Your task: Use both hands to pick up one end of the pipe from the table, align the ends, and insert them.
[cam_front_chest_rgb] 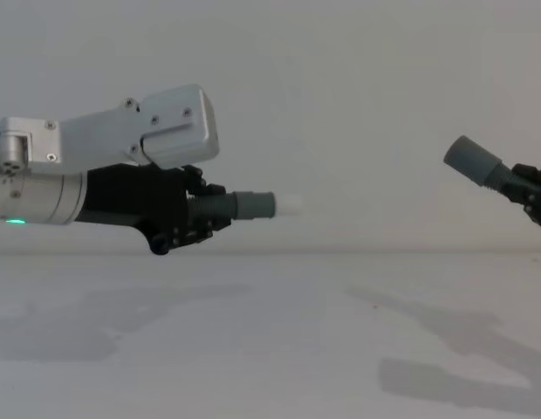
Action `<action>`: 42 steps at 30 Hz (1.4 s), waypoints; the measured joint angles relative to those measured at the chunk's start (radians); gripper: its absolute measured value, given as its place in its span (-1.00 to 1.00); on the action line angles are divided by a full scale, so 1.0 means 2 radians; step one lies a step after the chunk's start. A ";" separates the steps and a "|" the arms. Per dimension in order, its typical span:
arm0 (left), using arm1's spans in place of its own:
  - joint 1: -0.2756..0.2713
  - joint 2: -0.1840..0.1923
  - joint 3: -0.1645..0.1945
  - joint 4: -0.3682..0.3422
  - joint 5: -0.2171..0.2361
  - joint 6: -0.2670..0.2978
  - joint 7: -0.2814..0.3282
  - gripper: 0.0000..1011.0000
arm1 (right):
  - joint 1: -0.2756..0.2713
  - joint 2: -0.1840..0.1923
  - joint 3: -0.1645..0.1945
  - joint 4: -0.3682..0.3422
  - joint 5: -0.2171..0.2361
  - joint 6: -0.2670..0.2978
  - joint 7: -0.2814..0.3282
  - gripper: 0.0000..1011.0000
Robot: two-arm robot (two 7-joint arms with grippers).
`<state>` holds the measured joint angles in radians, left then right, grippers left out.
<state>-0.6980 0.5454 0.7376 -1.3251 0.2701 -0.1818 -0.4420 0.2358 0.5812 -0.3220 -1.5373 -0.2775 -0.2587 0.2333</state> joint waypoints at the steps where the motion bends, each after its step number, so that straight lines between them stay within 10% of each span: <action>1: -0.001 -0.001 0.001 0.002 0.002 -0.007 0.003 -0.36 | 0.002 0.001 -0.001 0.002 -0.003 -0.004 0.000 -0.75; 17: -0.016 -0.012 0.014 0.037 0.032 -0.113 0.026 -0.36 | 0.021 0.022 -0.013 0.019 -0.061 -0.046 0.008 -0.75; 42: -0.024 -0.013 0.020 0.046 0.046 -0.153 0.022 -0.36 | 0.035 0.035 -0.028 0.032 -0.098 -0.079 0.010 -0.75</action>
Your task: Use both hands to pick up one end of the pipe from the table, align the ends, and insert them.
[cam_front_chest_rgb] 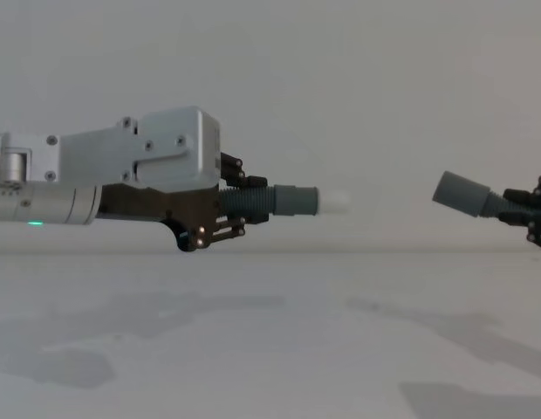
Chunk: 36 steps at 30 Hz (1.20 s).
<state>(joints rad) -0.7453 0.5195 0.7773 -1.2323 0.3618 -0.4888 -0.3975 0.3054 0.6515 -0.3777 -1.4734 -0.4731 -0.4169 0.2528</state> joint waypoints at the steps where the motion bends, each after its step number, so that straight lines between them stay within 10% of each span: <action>1: 0.000 0.000 0.000 0.000 0.000 0.000 0.000 -0.36 | 0.001 0.000 -0.001 0.001 0.000 -0.002 0.000 -0.75; 20: -0.001 0.000 0.001 0.001 0.002 -0.005 -0.001 -0.36 | 0.045 -0.013 -0.044 0.051 -0.029 -0.099 0.000 -0.75; 36: 0.001 0.005 0.004 -0.004 0.025 -0.008 0.004 -0.36 | 0.069 -0.017 -0.053 0.067 -0.022 -0.098 0.014 -0.75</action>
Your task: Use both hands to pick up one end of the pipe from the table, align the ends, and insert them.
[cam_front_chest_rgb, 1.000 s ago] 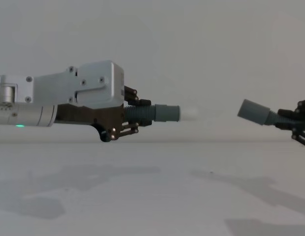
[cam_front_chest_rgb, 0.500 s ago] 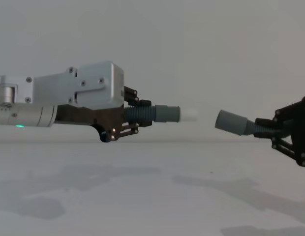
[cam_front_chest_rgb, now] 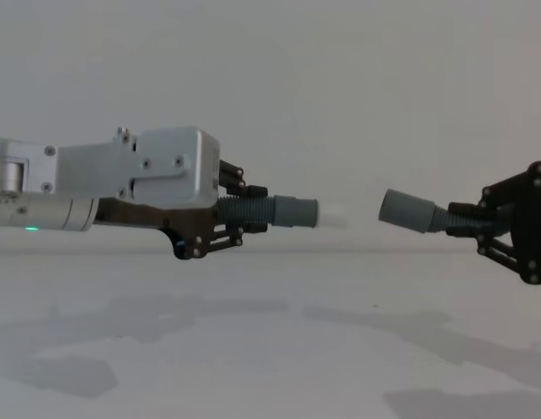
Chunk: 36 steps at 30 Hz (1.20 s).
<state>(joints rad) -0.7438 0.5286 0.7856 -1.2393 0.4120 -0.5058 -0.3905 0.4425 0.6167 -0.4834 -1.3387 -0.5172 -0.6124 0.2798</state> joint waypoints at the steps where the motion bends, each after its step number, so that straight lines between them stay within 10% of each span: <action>1: 0.000 0.000 0.000 0.000 0.001 0.000 0.000 -0.36 | 0.001 0.000 0.000 0.001 0.000 0.001 0.000 -0.75; 36: 0.001 0.002 0.002 -0.002 0.011 -0.004 0.004 -0.36 | 0.036 -0.010 -0.031 0.035 -0.044 0.018 -0.007 -0.75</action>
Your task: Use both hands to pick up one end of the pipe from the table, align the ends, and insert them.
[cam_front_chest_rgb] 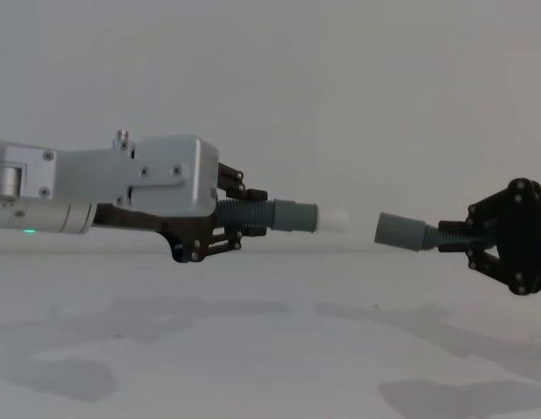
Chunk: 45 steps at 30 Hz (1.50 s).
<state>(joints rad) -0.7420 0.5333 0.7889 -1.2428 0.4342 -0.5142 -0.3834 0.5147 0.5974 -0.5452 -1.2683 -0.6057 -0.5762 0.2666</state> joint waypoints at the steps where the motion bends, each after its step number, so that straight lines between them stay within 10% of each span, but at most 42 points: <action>1: 0.000 0.000 0.000 0.000 0.000 0.000 0.000 -0.36 | 0.001 -0.001 -0.001 0.001 0.000 0.001 0.000 -0.75; 45: 0.000 0.000 0.000 0.000 0.001 0.000 0.000 -0.36 | 0.011 -0.002 -0.021 -0.012 0.027 0.009 0.015 -0.75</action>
<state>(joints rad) -0.7421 0.5332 0.7888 -1.2427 0.4353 -0.5141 -0.3835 0.5363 0.5941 -0.5864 -1.2926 -0.5521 -0.5572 0.2972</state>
